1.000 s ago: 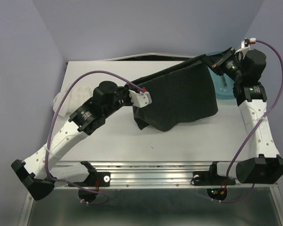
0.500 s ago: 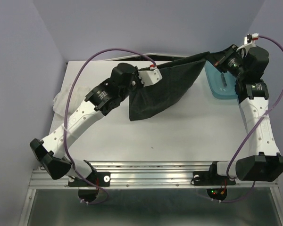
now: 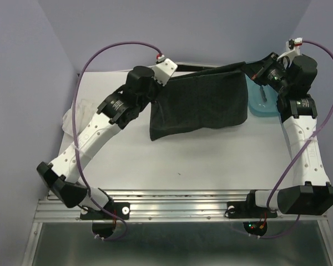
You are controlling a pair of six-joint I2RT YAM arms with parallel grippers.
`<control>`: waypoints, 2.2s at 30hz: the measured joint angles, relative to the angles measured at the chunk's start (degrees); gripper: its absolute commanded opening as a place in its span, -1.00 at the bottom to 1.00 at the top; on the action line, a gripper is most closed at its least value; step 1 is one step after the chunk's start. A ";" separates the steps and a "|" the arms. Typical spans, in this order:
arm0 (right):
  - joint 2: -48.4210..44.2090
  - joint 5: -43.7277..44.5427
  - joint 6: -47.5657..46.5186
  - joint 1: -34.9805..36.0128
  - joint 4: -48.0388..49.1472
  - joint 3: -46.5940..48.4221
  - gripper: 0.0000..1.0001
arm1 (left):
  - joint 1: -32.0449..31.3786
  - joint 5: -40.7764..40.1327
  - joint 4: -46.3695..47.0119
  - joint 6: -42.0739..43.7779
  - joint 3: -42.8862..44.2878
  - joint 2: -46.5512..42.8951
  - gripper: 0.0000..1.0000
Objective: Fold and stack the skirts
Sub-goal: Flatten the skirt out
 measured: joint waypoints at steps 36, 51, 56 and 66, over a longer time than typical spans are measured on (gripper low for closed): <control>26.82 4.33 -10.14 -2.64 -16.13 6.29 0.99 | 10.82 14.08 -13.88 -1.70 21.44 25.49 0.83; 22.32 -5.40 -31.58 -0.98 -20.61 -0.63 0.16 | 19.06 28.22 -4.42 -5.51 -8.24 10.19 0.25; 25.35 -2.84 -35.17 1.29 -20.81 -4.24 0.15 | 18.67 30.47 2.69 -8.87 -17.97 10.99 0.39; 38.34 5.27 -36.02 6.67 -11.89 2.62 0.23 | 19.19 28.44 11.47 -11.08 -10.51 24.02 0.29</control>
